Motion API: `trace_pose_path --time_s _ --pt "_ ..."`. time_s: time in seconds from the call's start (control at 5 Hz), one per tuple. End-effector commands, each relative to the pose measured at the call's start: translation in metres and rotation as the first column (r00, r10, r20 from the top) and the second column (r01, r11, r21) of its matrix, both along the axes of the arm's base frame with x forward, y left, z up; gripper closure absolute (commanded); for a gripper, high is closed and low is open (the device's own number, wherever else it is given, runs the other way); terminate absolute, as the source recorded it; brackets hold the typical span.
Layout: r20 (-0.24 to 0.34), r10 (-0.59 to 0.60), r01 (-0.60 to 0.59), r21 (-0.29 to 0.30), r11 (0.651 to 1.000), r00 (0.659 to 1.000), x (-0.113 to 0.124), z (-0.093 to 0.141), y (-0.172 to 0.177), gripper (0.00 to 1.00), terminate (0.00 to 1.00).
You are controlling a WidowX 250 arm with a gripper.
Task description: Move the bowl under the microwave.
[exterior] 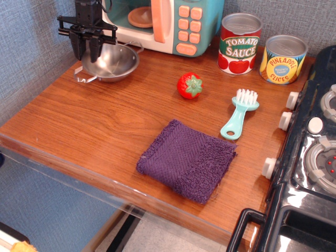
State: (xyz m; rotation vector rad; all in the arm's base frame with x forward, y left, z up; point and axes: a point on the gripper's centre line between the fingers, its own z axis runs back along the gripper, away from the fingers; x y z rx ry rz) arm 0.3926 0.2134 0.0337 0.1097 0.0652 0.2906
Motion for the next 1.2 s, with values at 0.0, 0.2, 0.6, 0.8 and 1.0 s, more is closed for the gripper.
trace_pose_path --time_s 0.0,0.2,0.6,0.8,1.0 --pt "0.172 -0.079 0.079 0.005 0.997 0.982 -0.015 0.071 -0.014 0.00 0.00" --pt "0.200 -0.142 0.136 0.041 0.990 0.969 -0.025 0.101 -0.035 0.00 0.00" --pt "0.187 -0.271 0.271 0.026 0.962 0.944 -0.049 0.101 -0.075 0.00 0.00" --pt "0.170 -0.320 0.320 0.032 0.947 0.932 -0.053 0.096 -0.089 0.00 0.00" --pt "0.170 -0.320 0.320 0.032 0.947 0.932 -0.053 0.096 -0.089 0.00 0.00"
